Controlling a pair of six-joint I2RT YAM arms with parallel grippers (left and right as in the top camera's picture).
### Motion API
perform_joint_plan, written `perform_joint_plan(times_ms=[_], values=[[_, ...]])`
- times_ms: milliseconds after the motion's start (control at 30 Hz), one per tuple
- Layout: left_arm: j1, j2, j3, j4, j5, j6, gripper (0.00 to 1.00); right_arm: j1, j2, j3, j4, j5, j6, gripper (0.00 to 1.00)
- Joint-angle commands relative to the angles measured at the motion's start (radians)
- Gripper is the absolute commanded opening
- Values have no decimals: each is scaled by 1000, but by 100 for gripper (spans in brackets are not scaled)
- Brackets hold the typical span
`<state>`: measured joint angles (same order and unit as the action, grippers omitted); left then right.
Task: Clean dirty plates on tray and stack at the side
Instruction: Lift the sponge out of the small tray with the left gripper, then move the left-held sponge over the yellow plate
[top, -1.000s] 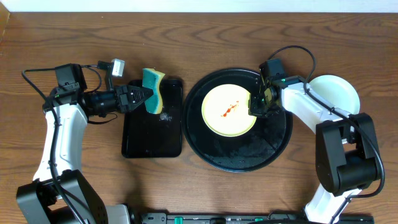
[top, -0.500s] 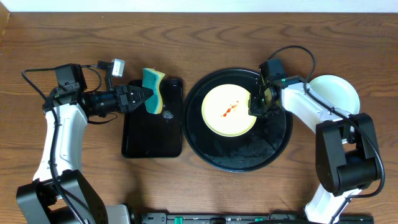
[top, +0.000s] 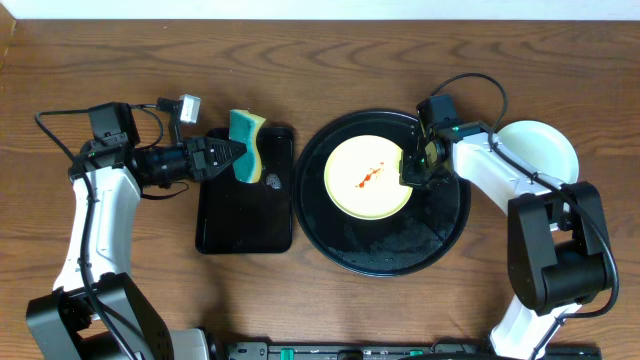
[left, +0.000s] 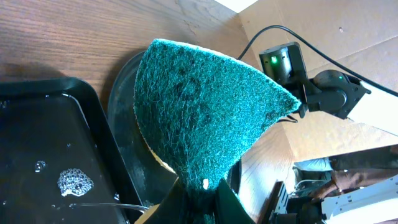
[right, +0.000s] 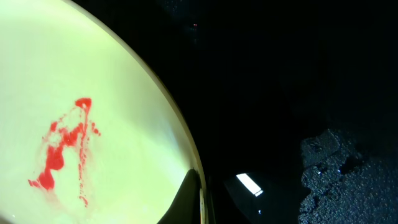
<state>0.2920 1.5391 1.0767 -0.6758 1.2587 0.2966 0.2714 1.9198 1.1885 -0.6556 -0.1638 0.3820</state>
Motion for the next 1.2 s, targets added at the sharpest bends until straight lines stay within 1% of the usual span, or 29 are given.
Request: perform_joint_plan(times_ms=[0,367,433,500,667,733,767,867,933,1100,1167], values=[[4,-20,19,0,43,25,7,10,29,-10,-10,6,-2,1],[4,-20,19,-1,40,23,7,10,29,-10,-10,6,-2,1],[4,-20,19,0,0,-6,7,10,29,-10,-10,6,-2,1],[3,-20,19,7,-140,-130,7,10,29,-10,-9,6,-2,1],[3,-19,19,3,-591,-475,7,10,29,-10,-9,6,-2,1],[0,-19,19,-13,-717,-613,8,10,29,-10,-10,6,-1,1],[-8,-19,19,-22,-753,-657,7,10,29,-10,-10,6,-1,1],[-57,-19,19,-45,-853,-759,7,10,29,-10,-10,6,-1,1],[-109,-18,19,-50,-943,-792,7,10,29,-10,-10,6,-2,1],[-267,-18,19,-48,-1134,-808,7,10,29,-10,-10,6,-2,1],[-337,-15,19,-51,-1233,-816,7,10,29,-10,-9,6,-2,1]])
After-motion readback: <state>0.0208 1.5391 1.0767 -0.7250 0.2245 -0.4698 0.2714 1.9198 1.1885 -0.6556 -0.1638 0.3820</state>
